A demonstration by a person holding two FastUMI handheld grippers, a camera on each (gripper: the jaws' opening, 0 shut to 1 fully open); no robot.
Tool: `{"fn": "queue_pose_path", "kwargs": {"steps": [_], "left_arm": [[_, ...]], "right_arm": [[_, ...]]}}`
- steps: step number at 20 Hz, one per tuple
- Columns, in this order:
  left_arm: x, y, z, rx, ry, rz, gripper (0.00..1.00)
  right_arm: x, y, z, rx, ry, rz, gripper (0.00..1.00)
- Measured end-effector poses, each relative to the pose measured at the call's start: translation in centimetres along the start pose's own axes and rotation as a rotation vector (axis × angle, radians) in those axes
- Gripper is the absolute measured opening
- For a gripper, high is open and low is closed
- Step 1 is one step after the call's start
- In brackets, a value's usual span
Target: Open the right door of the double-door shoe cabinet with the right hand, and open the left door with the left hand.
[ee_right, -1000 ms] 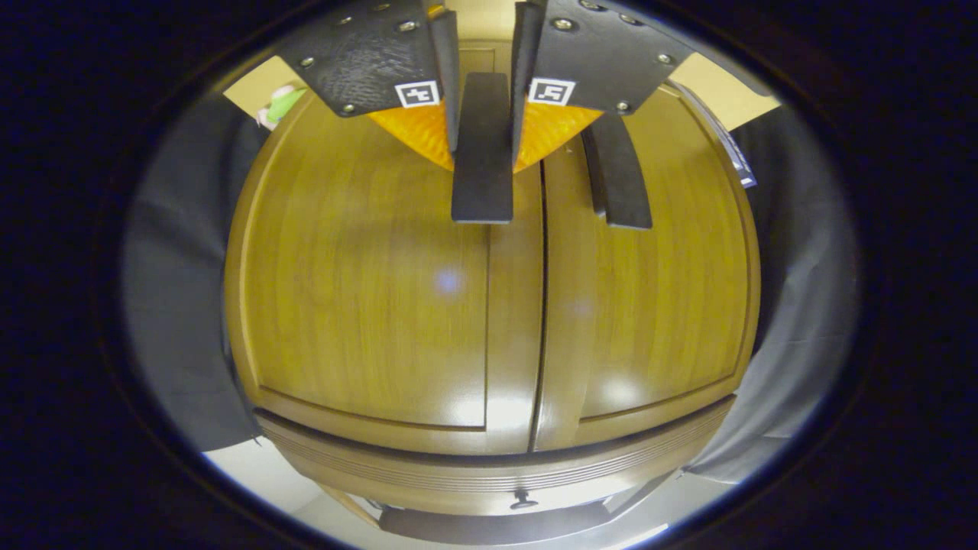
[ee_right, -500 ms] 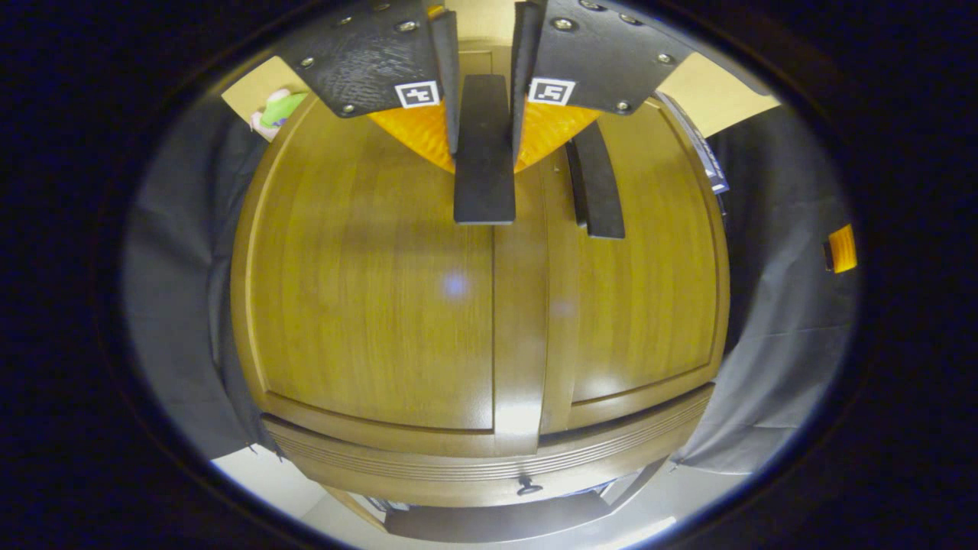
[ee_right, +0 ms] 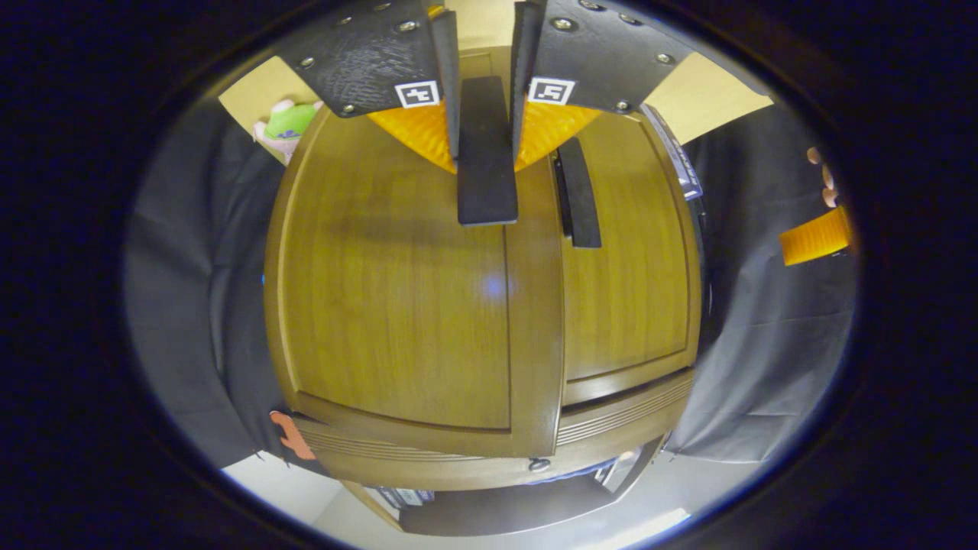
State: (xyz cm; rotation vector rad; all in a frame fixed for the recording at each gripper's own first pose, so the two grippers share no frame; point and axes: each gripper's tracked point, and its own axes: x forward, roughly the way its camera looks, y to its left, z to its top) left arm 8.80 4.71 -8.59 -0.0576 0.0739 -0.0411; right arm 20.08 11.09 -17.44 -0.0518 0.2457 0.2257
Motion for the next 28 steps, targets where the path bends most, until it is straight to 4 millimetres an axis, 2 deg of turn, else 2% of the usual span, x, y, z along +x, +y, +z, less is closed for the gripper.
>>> {"fn": "queue_pose_path", "kwargs": {"steps": [1,5,6,7,8,9,10,11,12,14,16,23,24,25,27,28], "left_arm": [[0.0,-0.1,-0.1,0.004,0.001,0.000,0.90],[0.0,-0.5,-0.2,0.015,0.002,-0.001,0.90],[0.0,-0.7,-0.3,0.019,0.004,-0.003,0.95],[0.0,-1.1,-0.3,0.023,0.006,-0.010,0.90],[0.0,-1.4,-0.4,0.025,0.007,-0.018,0.90],[0.0,-1.6,-0.6,0.024,0.013,-0.023,0.95],[0.0,-2.0,-0.6,0.026,0.015,-0.030,0.95],[-0.1,-2.4,-0.8,0.032,0.019,-0.037,0.90],[-0.1,-2.7,-0.9,0.035,0.022,-0.042,0.90],[-0.3,-3.3,-1.4,0.046,0.033,-0.057,0.90],[-0.5,-3.8,-1.3,0.048,0.031,-0.073,0.91],[-1.0,-1.8,0.0,0.038,-0.012,-0.011,0.90],[-1.0,-1.8,0.0,0.037,-0.012,-0.009,0.94],[-1.0,-1.9,-0.1,0.036,-0.010,-0.012,0.90],[-1.0,-2.2,-0.1,0.036,-0.007,-0.022,0.90],[-1.0,-2.2,-0.2,0.035,-0.005,-0.023,0.94]], "right_arm": [[-0.5,-0.2,0.0,0.001,-0.001,0.002,0.28],[-2.7,-1.2,0.0,0.015,-0.005,0.012,0.28],[-3.2,-1.5,0.0,0.022,-0.006,0.015,0.28],[-3.7,-1.7,0.1,0.030,-0.008,0.018,0.28],[-4.1,-2.0,0.0,0.035,-0.007,0.021,0.28],[-4.3,-2.1,0.0,0.041,-0.007,0.022,0.28],[-4.4,-2.1,0.0,0.042,-0.009,0.021,0.28],[-4.4,-2.2,0.0,0.041,-0.008,0.019,0.24],[-4.5,-2.2,0.0,0.039,-0.012,0.015,0.31],[-4.6,-2.4,-0.1,0.035,-0.018,0.006,0.24],[-5.2,-2.7,-0.1,0.039,-0.017,-0.002,0.28],[-7.8,-4.9,0.0,0.029,-0.017,-0.041,0.28],[-8.2,-5.2,-0.1,0.034,-0.018,-0.047,0.28],[-8.5,-5.5,-0.1,0.033,-0.015,-0.055,0.28],[-9.1,-6.2,0.0,0.029,-0.020,-0.075,0.28],[-8.8,-6.8,-0.4,0.024,-0.019,-0.081,0.28]]}}
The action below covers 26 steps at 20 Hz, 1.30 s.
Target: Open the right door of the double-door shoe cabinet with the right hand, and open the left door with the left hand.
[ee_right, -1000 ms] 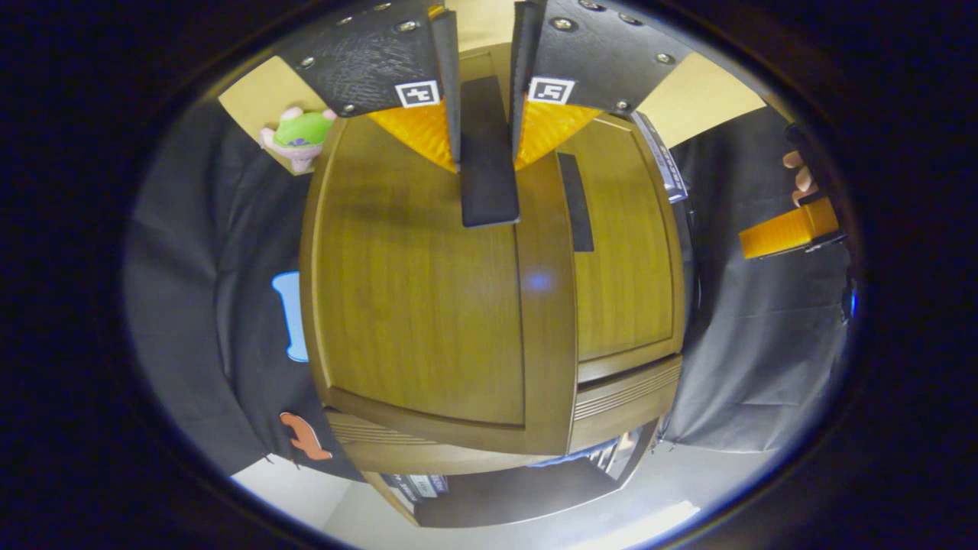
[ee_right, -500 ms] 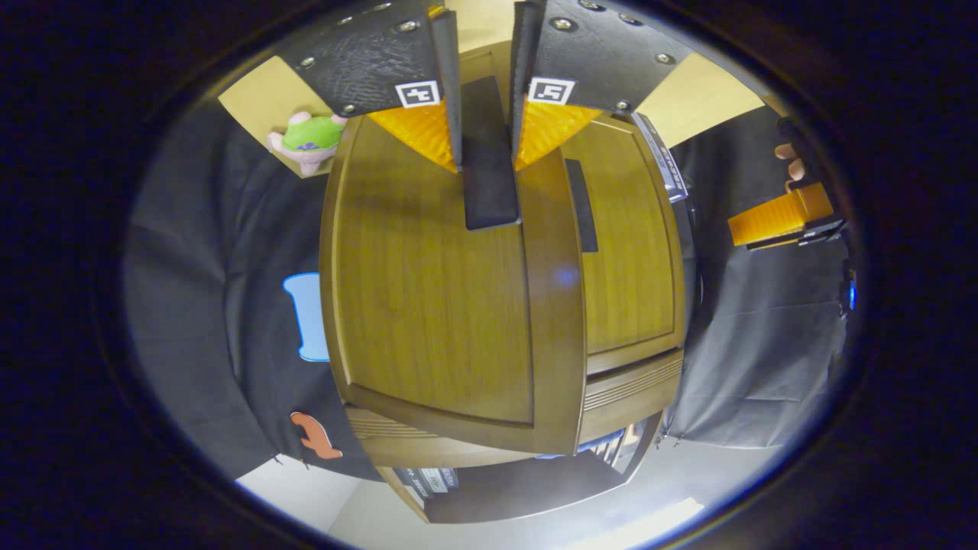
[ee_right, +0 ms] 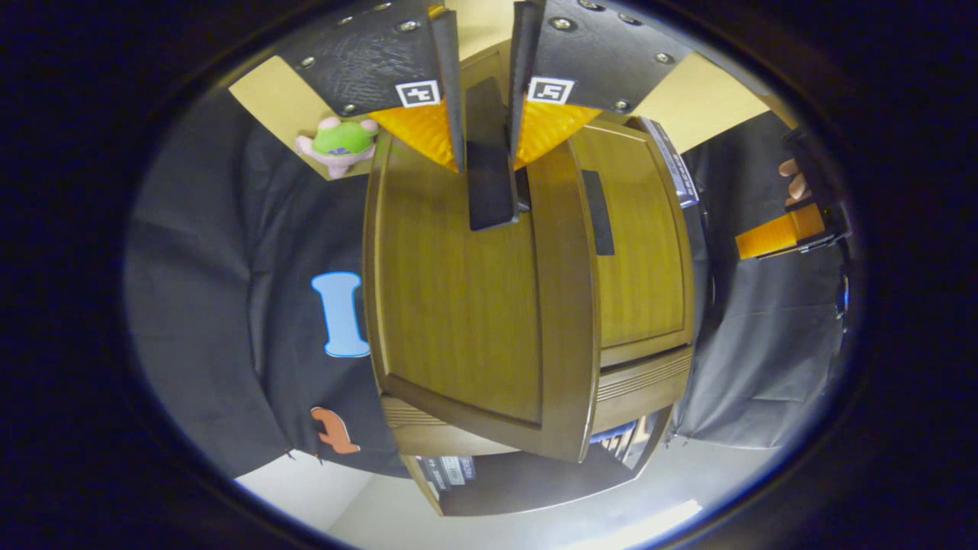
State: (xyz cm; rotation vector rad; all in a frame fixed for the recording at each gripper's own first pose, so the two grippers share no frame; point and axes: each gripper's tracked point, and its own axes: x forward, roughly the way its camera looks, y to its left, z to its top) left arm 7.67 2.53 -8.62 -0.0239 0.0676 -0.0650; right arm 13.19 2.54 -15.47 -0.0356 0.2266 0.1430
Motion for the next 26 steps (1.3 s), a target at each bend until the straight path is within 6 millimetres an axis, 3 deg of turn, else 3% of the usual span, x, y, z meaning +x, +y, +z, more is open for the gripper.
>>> {"fn": "queue_pose_path", "kwargs": {"steps": [1,2,11,15,16,21,24,25,26], "left_arm": [[-0.1,-0.1,0.1,-0.001,0.000,0.000,0.94],[-0.1,0.0,0.1,-0.002,-0.001,0.000,0.90],[0.1,-0.7,-0.4,0.003,0.009,-0.002,0.90],[0.2,-1.4,-0.8,0.015,0.016,-0.005,0.91],[0.2,-1.6,-0.8,0.016,0.017,-0.006,0.91],[0.2,-2.6,-1.3,0.029,0.020,-0.011,0.90],[0.4,-2.9,-2.1,0.040,0.045,-0.006,0.90],[0.4,-3.2,-2.4,0.039,0.048,-0.002,0.90],[0.4,-3.4,-2.5,0.037,0.049,0.001,0.91]], "right_arm": [[-1.0,-0.2,0.5,0.003,-0.005,-0.004,0.19],[-1.3,-0.5,0.5,0.010,-0.005,-0.004,0.21],[-3.3,-3.7,0.8,-0.016,-0.026,-0.079,0.21],[-3.9,-6.9,1.3,-0.027,-0.045,-0.157,0.20],[-4.9,-7.7,1.5,-0.025,-0.055,-0.178,0.08],[-6.5,-13.3,2.5,-0.057,-0.094,-0.280,0.05],[-5.8,-14.9,2.1,-0.003,-0.090,-0.217,0.01],[-5.8,-15.6,2.1,-0.007,-0.090,-0.200,0.09],[-5.7,-16.2,2.0,0.001,-0.086,-0.184,0.01]]}}
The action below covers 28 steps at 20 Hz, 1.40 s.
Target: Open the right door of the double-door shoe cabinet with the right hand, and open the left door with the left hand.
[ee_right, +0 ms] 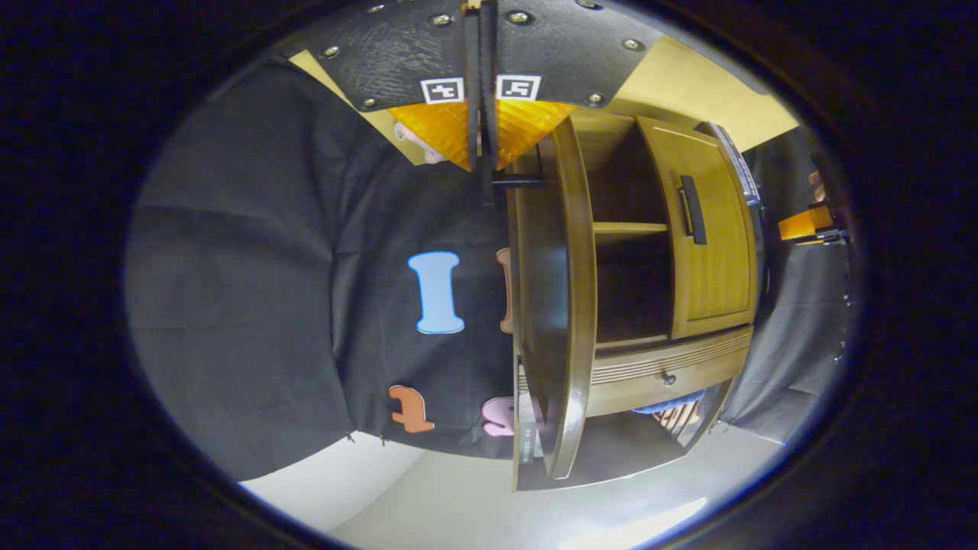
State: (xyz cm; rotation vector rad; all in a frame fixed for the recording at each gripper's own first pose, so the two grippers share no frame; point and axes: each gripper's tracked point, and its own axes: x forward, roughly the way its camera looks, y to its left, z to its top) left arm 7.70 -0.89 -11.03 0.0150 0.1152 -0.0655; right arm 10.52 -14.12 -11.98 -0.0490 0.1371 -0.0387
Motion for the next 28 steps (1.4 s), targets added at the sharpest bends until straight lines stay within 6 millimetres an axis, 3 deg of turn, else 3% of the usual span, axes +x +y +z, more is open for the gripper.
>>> {"fn": "queue_pose_path", "kwargs": {"steps": [6,7,11,14,17,18,20,24,26,28], "left_arm": [[-0.4,-1.2,-0.7,0.004,-0.007,-0.004,0.91],[-0.6,-1.2,-1.0,0.008,-0.003,0.004,0.90],[-0.5,-1.2,-2.8,0.030,0.020,0.016,0.91],[0.3,-0.9,-3.1,0.005,0.026,0.024,0.91],[2.7,-1.8,-2.8,-0.041,0.020,-0.013,0.91],[3.9,-2.1,-2.8,-0.047,0.024,-0.018,0.91],[6.2,-2.7,-2.5,-0.055,0.023,-0.025,0.91],[11.1,-5.2,-3.0,-0.086,0.037,-0.062,0.91],[13.4,-5.8,-3.6,-0.087,0.043,-0.054,0.91],[15.4,-6.1,-4.3,-0.062,0.052,-0.034,0.90]], "right_arm": [[1.2,-2.7,0.2,0.035,-0.015,0.112,0.02],[0.6,-3.0,0.5,0.040,-0.018,0.136,0.08],[1.9,-2.6,0.2,0.008,-0.011,0.189,0.08],[1.4,-2.2,-0.3,-0.009,0.011,0.212,0.08],[-0.9,-2.6,-1.7,-0.128,0.016,0.163,0.07],[-2.0,-3.4,-1.2,-0.182,-0.019,0.112,0.26],[-4.3,-3.0,-0.8,-0.183,-0.058,0.090,0.64],[-8.1,-2.4,2.4,-0.120,-0.154,0.059,0.87],[-9.7,-3.1,3.9,-0.087,-0.181,0.008,0.98],[-11.4,-4.0,5.4,-0.007,-0.190,-0.032,0.98]]}}
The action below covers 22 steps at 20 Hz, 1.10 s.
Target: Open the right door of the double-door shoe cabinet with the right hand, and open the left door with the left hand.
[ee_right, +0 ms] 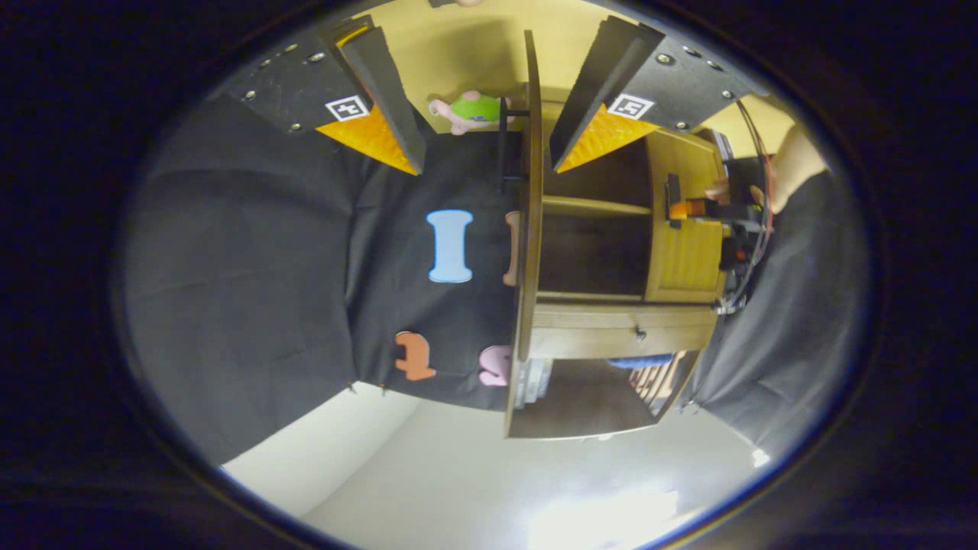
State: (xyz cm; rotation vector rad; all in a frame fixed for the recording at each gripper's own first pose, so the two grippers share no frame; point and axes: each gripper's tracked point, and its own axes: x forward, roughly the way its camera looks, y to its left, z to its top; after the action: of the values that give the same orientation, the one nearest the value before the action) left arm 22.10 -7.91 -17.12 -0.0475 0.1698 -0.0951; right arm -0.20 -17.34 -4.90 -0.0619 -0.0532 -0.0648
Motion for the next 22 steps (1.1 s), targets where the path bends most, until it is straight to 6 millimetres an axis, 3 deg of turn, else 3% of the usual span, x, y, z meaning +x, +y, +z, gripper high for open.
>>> {"fn": "queue_pose_path", "kwargs": {"steps": [2,4,7,14,22], "left_arm": [[1.4,0.1,-0.7,0.015,0.017,0.022,0.91],[2.9,0.7,-1.5,0.026,0.030,0.055,0.84],[3.4,-0.3,-1.7,-0.005,0.037,0.020,0.36],[2.2,-0.3,-2.0,0.011,0.056,-0.026,0.34],[-5.2,0.2,-1.5,0.020,0.039,-0.123,0.33]], "right_arm": [[-1.6,-0.1,1.0,0.062,-0.010,-0.016,0.99],[-2.4,-0.2,2.0,0.048,-0.031,-0.025,0.98],[-3.2,-0.9,2.5,0.015,-0.039,-0.056,0.98],[-3.2,1.7,4.0,0.034,-0.023,0.004,0.99],[-3.7,4.7,4.8,0.049,-0.011,0.030,0.98]]}}
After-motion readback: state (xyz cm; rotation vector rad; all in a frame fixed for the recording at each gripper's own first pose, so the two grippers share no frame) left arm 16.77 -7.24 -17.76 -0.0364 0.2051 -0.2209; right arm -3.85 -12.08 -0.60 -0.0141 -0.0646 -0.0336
